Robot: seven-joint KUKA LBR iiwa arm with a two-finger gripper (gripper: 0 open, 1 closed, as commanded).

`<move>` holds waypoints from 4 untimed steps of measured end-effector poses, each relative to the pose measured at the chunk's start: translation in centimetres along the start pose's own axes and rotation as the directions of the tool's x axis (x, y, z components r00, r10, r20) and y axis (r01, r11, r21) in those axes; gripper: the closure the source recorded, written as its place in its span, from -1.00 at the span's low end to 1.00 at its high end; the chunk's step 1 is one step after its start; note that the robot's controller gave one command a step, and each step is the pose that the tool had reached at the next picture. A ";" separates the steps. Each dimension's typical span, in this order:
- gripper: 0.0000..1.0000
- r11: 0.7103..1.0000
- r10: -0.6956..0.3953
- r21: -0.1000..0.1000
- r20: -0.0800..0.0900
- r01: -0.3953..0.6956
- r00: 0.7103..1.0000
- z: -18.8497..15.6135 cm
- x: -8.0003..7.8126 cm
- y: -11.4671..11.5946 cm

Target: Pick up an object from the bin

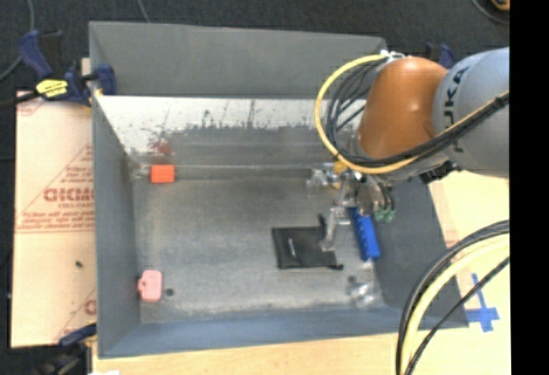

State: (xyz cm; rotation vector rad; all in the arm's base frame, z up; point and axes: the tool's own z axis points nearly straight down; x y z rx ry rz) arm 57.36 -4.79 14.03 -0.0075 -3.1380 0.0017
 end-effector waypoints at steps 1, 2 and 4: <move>-1.00 1.000 -0.002 0.001 0.007 0.002 1.000 -0.5 -0.1 0.0; -1.00 0.994 -0.112 0.000 -0.003 0.112 0.994 7.4 1.7 1.1; -1.00 0.815 -0.579 -0.001 -0.001 0.579 0.815 7.0 2.0 2.1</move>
Offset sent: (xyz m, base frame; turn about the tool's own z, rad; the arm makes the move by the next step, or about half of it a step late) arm -0.0165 0.0116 -0.0703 -0.1130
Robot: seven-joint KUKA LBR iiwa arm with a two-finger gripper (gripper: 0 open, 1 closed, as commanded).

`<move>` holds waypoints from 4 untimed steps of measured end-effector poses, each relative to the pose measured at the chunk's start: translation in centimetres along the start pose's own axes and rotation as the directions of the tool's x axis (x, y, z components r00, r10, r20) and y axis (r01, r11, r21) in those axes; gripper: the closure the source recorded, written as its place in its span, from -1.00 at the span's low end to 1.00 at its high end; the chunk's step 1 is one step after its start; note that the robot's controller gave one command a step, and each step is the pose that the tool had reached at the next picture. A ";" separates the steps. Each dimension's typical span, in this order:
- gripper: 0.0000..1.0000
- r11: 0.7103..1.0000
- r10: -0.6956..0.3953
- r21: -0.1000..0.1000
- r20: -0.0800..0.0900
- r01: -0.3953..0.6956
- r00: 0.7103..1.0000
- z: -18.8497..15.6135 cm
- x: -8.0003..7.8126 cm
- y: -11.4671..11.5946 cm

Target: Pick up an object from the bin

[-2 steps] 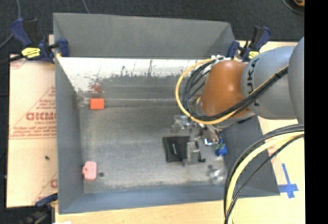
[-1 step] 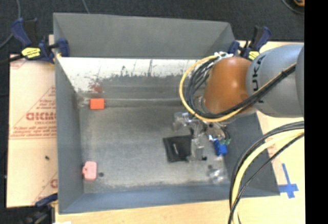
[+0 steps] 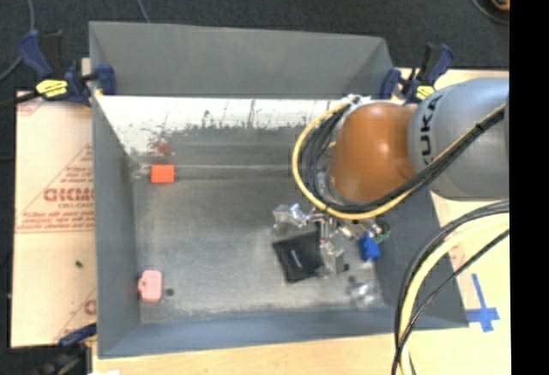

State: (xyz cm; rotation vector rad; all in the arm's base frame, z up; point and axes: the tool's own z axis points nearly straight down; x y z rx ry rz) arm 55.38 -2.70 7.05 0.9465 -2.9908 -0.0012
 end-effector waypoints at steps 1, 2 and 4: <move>1.00 0.827 0.563 0.003 0.016 -0.563 0.827 0.0 1.9 1.8; 1.00 0.828 0.560 0.003 0.016 -0.560 0.828 0.0 1.9 1.8; 1.00 0.830 0.557 0.004 0.016 -0.557 0.830 0.0 1.9 1.8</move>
Offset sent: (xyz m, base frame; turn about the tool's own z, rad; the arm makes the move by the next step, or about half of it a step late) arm 0.0000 0.0000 0.0000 0.0000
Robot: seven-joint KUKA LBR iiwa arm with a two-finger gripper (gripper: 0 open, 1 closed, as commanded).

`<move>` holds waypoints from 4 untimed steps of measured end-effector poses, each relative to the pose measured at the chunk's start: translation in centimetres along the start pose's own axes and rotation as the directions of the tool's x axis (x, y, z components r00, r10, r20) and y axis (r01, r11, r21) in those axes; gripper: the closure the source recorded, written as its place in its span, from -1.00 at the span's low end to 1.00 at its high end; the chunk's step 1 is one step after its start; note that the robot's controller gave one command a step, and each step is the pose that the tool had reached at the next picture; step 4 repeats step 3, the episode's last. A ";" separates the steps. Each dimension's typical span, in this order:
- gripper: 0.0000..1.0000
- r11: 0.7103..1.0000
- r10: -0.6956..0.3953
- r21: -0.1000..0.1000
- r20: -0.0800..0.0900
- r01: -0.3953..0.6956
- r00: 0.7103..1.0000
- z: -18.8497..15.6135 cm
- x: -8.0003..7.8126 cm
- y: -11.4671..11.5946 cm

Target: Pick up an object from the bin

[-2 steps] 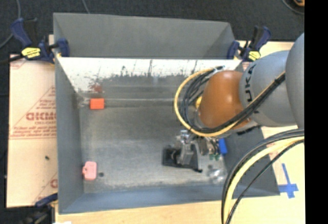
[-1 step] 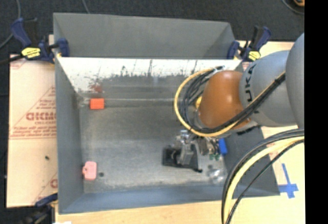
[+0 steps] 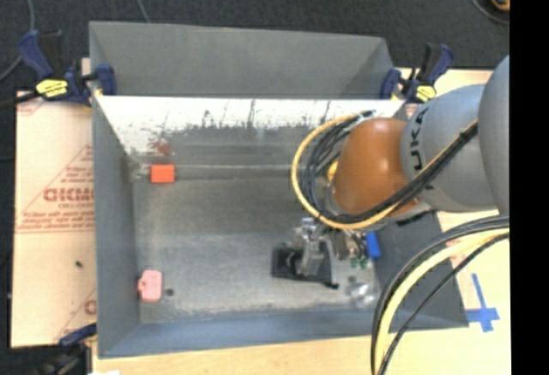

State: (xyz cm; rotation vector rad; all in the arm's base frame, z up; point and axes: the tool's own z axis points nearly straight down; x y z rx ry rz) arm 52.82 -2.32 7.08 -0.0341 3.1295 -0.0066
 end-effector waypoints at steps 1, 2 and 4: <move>1.00 1.000 -0.001 0.000 0.000 0.001 1.000 0.0 0.0 0.0; 1.00 1.000 -0.015 0.001 -0.001 0.015 1.000 -9.5 -0.6 -0.5; 1.00 1.000 -0.024 0.002 0.006 0.024 1.000 -14.9 -0.1 -0.1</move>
Offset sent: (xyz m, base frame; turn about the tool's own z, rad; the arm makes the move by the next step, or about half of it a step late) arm 0.0064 -0.0049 0.1202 -0.0217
